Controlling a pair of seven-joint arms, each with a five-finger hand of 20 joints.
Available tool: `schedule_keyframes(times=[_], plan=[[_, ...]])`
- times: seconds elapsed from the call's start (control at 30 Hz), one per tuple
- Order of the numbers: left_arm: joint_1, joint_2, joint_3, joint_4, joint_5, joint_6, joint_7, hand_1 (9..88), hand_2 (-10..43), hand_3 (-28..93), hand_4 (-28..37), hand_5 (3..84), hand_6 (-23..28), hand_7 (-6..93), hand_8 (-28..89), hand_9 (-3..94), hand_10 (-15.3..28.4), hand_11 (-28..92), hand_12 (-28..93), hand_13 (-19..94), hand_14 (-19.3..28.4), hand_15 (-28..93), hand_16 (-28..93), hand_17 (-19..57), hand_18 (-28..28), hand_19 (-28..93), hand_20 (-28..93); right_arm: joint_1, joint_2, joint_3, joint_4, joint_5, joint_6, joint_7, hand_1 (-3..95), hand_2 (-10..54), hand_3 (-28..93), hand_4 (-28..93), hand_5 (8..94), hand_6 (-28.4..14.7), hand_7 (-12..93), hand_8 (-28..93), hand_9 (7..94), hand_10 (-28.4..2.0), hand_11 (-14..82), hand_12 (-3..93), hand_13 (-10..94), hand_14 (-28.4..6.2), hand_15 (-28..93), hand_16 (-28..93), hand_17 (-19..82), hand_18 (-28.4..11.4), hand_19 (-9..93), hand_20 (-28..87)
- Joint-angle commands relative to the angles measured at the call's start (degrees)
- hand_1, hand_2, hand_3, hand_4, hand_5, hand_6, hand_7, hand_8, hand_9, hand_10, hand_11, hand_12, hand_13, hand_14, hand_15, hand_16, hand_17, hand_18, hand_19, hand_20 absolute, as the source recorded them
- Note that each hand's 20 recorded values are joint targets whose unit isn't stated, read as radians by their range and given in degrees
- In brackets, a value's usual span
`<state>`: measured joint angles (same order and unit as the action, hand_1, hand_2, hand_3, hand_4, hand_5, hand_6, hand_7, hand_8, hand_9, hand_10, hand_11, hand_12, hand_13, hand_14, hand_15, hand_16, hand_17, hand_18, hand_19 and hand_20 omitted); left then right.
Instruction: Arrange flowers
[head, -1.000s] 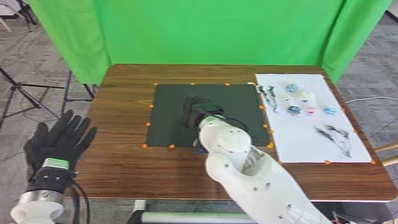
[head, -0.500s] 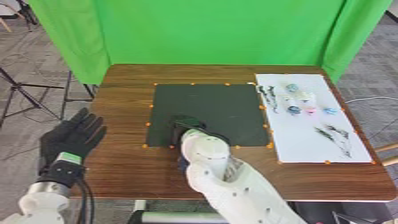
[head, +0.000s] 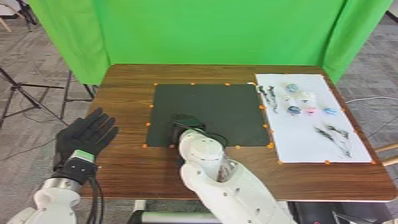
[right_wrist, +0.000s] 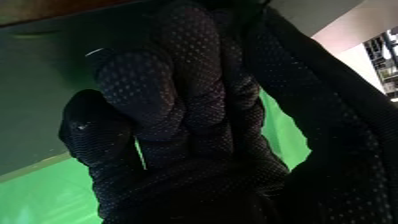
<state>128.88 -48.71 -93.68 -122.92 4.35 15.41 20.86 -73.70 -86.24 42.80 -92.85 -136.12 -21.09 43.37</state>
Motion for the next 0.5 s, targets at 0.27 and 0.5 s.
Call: schedule_keyframes(times=[0.27,0.5], plan=[[0.3,-0.33,-0.13,-0.88,-0.02,3.10,-1.27,29.2,18.6,81,-17.7,45.6,7.0,21.0,-11,42.7,14.5,25,13,32,15.8,44,-8,-1.7,14.5,41,10,-0.9,-1.5,-0.5,-0.4,-1.1,3.1,0.8,41.5,-9.5,74,-7,64.5,-4.1,59,18,85.7,-10.8,30.8,45.3,81,-10.3,54,36,52,-22.4,93,42],[0.5,-0.56,-0.32,-0.81,-0.10,2.36,-0.84,28.0,18.1,77,-23.1,44.7,7.3,21.5,-10,42.3,14.7,25,13,31,16.2,45,-8,-1.9,14.6,41,10,-1.0,-1.7,-0.1,-0.3,-2.2,0.6,0.7,38.2,-9.5,72,-15,64.7,-5.3,55,18,83.0,-14.2,38.6,32.9,80,-11.2,55,34,52,-22.2,93,40]])
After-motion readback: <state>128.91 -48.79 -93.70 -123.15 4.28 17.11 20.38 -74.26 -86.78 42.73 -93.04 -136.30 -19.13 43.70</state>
